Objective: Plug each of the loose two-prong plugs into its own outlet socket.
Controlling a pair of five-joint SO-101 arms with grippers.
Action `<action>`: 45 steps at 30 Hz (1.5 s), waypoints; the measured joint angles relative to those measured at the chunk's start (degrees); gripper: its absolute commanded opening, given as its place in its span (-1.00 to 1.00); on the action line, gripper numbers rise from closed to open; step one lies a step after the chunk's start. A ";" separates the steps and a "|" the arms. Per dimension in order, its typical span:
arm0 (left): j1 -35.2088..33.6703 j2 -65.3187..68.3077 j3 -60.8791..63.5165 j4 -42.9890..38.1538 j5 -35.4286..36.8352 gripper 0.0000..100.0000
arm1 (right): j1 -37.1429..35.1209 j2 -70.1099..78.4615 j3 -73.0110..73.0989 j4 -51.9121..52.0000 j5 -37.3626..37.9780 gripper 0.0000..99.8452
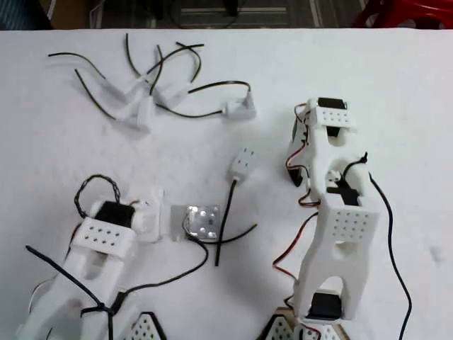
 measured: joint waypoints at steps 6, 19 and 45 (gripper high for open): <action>1.58 0.00 0.62 1.23 0.00 -0.61 | 0.00 0.00 0.00 0.00 0.00 -0.07; 1.49 0.00 8.70 -14.33 -0.35 -0.83 | 0.00 0.00 0.00 0.00 0.00 -0.07; -6.42 1.58 -7.30 -15.82 25.76 -0.95 | 0.00 0.00 0.00 0.00 0.00 -0.07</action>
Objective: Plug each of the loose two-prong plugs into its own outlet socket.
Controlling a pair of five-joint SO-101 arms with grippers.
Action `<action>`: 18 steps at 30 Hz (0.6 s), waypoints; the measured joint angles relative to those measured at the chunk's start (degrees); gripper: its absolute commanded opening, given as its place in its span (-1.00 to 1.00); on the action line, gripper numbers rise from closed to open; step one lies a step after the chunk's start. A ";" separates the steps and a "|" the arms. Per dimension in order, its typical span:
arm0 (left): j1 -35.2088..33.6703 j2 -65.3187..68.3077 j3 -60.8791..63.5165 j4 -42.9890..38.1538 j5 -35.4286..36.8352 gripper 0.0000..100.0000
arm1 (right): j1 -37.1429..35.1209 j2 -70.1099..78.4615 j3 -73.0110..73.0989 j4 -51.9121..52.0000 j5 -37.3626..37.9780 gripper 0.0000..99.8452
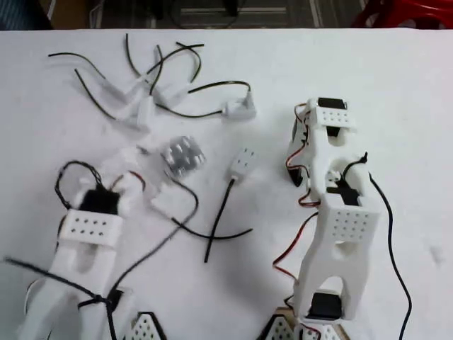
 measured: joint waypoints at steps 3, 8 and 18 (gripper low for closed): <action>-0.79 0.00 -5.54 6.15 12.92 -0.95 | 0.00 0.00 0.00 0.00 0.00 -0.07; -0.62 2.99 -12.48 18.02 34.81 -0.73 | 0.00 0.00 0.00 0.00 0.00 -0.07; -0.62 34.81 -31.47 35.52 65.49 -0.68 | 0.00 0.00 0.00 0.00 0.00 -0.07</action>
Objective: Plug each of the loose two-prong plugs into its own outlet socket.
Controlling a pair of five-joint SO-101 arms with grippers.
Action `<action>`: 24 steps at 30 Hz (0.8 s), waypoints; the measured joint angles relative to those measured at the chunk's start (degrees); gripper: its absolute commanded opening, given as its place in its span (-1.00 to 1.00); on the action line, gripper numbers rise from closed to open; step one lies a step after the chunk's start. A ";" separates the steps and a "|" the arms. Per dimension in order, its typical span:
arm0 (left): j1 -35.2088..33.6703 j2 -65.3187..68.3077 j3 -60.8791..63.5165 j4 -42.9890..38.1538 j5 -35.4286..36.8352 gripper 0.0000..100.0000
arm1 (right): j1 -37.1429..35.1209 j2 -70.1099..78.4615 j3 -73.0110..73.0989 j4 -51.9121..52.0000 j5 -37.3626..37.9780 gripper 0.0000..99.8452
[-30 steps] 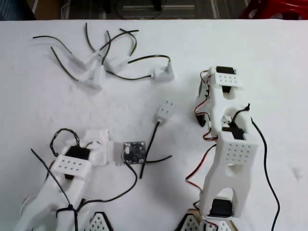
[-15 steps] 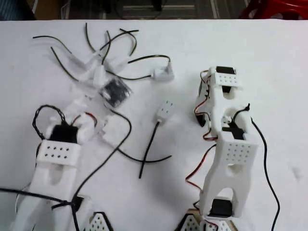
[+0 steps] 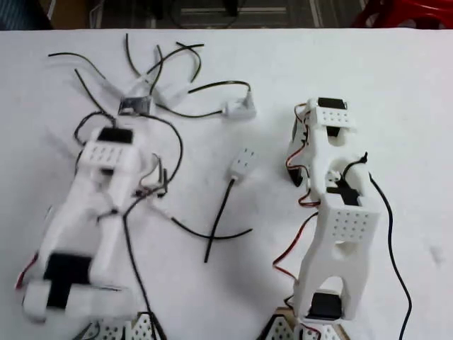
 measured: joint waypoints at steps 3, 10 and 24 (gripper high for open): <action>0.00 10.02 -6.68 5.54 5.54 -0.71 | 0.00 0.00 0.00 0.00 0.00 -0.07; 1.93 24.26 -13.71 15.30 10.81 -0.92 | 0.00 0.00 0.00 0.00 0.00 -0.07; 9.32 31.65 -17.85 10.11 16.00 -0.95 | 0.00 0.00 0.00 0.00 0.00 -0.07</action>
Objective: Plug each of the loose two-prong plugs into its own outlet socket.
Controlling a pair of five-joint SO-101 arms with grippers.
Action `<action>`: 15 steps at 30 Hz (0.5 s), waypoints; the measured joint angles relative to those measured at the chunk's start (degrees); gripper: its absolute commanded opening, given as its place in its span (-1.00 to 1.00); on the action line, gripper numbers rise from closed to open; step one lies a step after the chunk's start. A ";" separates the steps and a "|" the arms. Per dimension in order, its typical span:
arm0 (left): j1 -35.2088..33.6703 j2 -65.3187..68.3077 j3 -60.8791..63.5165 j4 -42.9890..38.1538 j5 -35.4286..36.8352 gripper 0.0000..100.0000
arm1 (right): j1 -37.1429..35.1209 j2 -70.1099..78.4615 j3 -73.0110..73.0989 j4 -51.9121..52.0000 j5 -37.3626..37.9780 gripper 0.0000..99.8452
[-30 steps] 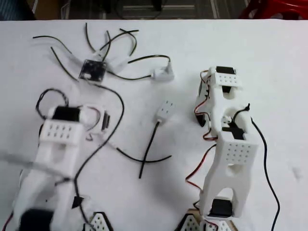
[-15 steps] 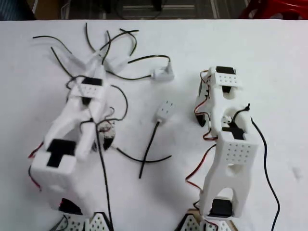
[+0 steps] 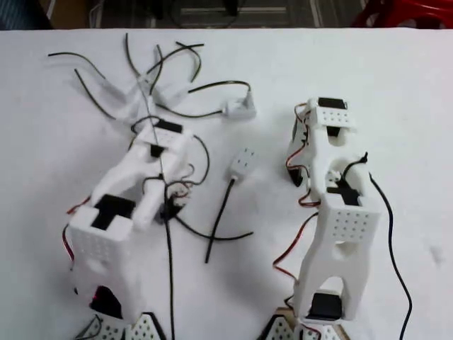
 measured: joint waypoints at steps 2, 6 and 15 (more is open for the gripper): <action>-0.44 -2.11 1.23 -1.23 -0.53 -0.95 | 0.00 0.00 0.00 0.00 0.09 -0.07; -2.29 -12.13 8.09 -7.56 -0.88 -0.95 | 0.00 0.00 0.00 0.00 0.35 -0.07; -0.70 -29.89 26.02 -22.95 0.00 -0.70 | 0.00 0.00 0.00 0.00 0.35 -0.07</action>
